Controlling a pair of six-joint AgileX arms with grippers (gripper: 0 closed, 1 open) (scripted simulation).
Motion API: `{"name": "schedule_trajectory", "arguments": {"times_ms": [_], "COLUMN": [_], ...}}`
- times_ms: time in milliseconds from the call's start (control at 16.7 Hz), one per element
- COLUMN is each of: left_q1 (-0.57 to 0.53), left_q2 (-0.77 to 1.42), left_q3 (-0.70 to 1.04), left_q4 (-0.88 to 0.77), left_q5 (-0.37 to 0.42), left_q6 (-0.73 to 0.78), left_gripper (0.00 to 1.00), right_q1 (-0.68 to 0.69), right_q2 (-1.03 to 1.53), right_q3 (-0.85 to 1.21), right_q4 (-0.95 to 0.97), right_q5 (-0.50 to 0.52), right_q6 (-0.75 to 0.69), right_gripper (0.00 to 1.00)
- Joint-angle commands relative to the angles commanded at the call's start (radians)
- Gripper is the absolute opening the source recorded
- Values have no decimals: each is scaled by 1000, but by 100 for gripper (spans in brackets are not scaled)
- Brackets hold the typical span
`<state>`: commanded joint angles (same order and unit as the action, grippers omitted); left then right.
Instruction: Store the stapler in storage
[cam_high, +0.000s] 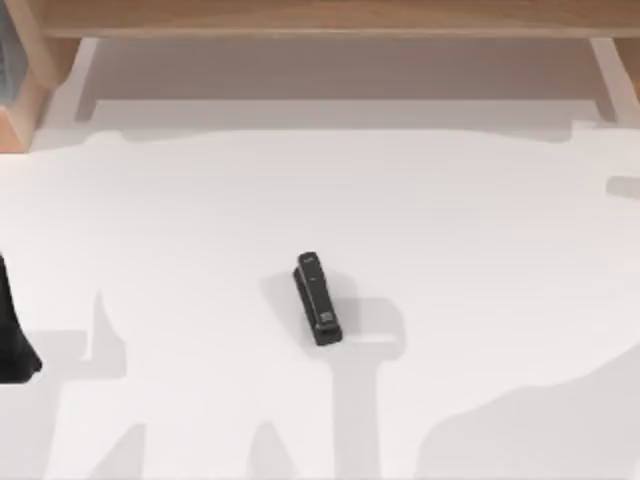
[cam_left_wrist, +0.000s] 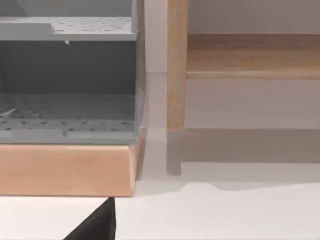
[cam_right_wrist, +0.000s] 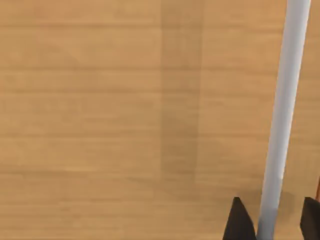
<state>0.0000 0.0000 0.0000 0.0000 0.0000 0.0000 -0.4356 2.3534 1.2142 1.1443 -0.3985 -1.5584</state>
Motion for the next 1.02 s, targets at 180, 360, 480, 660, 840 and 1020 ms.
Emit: {"name": "schedule_trajectory", "arguments": {"times_ms": [180, 360, 480, 660, 840, 1020], "left_q1": [0, 0, 0, 0, 0, 0], "left_q2": [0, 0, 0, 0, 0, 0], "left_q3": [0, 0, 0, 0, 0, 0], "left_q4": [0, 0, 0, 0, 0, 0], "left_q5": [0, 0, 0, 0, 0, 0], "left_q6": [0, 0, 0, 0, 0, 0], "left_gripper": [100, 100, 100, 100, 100, 100], "right_q1": [0, 0, 0, -5, -22, -49], "right_q2": [0, 0, 0, -1, -35, -85], "right_q3": [0, 0, 0, -4, -76, -206], "right_q4": [0, 0, 0, 0, 40, 103], "right_q5": [0, 0, 0, 0, -17, -47], "right_q6": [0, 0, 0, 2, 3, 4], "right_gripper": [0, 0, 0, 0, 0, 0]}}
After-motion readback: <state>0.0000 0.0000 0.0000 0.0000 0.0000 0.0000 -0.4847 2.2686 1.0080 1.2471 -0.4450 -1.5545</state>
